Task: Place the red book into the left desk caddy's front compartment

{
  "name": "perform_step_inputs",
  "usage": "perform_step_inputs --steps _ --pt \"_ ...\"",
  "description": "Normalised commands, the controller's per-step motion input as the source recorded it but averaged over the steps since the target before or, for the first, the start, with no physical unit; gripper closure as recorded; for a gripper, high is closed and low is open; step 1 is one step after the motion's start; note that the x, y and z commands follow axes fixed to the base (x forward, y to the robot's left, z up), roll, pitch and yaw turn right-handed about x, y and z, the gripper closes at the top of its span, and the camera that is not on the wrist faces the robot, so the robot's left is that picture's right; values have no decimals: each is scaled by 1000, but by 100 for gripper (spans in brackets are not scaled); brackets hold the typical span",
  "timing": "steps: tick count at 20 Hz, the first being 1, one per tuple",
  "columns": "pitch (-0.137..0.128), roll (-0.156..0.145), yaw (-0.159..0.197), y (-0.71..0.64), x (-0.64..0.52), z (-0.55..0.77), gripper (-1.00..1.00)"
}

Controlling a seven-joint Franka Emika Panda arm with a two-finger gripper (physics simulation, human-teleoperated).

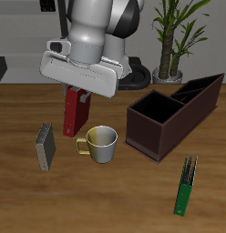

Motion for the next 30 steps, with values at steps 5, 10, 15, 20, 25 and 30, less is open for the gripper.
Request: perform_step_inputs --steps 5,10,15,20,25,30 --pt "-42 28 48 218 -411 378 100" --pt "-13 -52 -25 88 -377 258 100" --pt "-33 -22 26 303 -479 165 100" --pt "3 -33 -26 278 -481 159 100" --pt "-11 -38 -27 158 -376 100 100" --pt "-23 -38 -18 108 -361 62 100"
